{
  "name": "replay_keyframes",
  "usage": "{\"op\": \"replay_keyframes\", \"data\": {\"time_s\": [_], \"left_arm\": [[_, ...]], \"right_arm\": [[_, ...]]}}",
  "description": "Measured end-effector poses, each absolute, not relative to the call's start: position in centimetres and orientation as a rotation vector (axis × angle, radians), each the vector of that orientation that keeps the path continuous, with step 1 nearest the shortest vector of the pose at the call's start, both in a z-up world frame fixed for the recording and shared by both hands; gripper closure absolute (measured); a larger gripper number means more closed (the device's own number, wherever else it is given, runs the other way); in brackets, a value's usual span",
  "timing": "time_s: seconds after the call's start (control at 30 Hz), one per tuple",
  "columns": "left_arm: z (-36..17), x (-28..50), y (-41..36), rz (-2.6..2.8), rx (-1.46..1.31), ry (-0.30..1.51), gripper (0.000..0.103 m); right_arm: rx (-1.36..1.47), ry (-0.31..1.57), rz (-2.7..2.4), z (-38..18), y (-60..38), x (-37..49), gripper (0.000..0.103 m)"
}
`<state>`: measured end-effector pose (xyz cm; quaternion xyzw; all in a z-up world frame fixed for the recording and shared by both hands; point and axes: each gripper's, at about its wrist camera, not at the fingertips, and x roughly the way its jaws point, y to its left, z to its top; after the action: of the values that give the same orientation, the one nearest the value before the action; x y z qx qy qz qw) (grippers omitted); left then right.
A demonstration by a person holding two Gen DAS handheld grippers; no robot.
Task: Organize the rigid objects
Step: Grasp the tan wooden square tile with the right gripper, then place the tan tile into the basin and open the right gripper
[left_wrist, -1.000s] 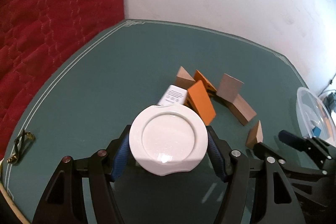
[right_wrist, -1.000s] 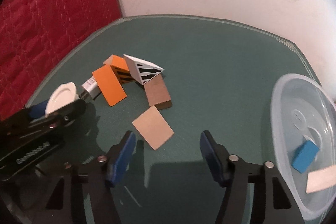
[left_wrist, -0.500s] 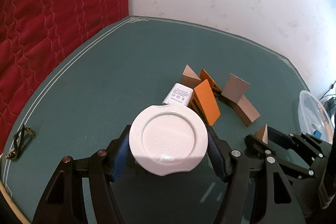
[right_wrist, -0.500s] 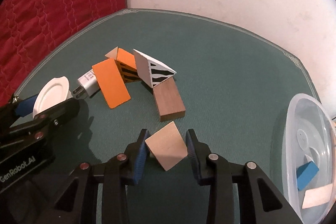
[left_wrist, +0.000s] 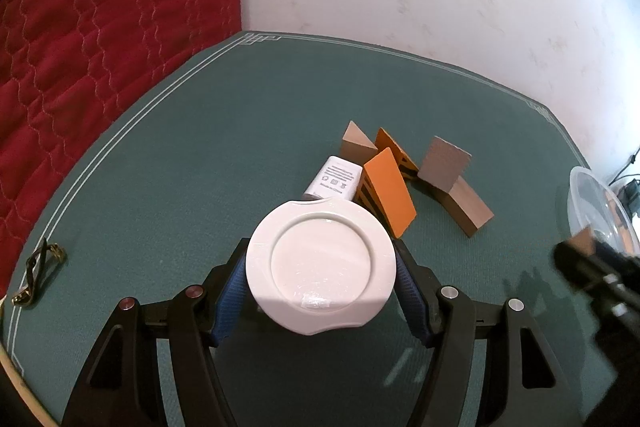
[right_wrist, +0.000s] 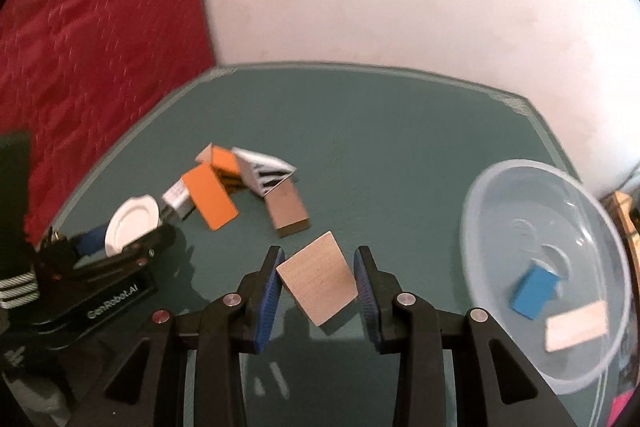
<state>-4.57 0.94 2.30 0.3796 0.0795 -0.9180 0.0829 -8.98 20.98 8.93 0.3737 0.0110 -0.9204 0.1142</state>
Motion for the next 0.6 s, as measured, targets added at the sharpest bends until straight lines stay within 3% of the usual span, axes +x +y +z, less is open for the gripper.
{"op": "replay_keyframes", "data": {"time_s": [0.6], "left_arm": [[2.5,-4.6,2.3,-2.735,1.128,0.171,0.036]], "right_arm": [[1.018,-0.266,-3.046,11.5,31.3,-7.6,0.065]]}}
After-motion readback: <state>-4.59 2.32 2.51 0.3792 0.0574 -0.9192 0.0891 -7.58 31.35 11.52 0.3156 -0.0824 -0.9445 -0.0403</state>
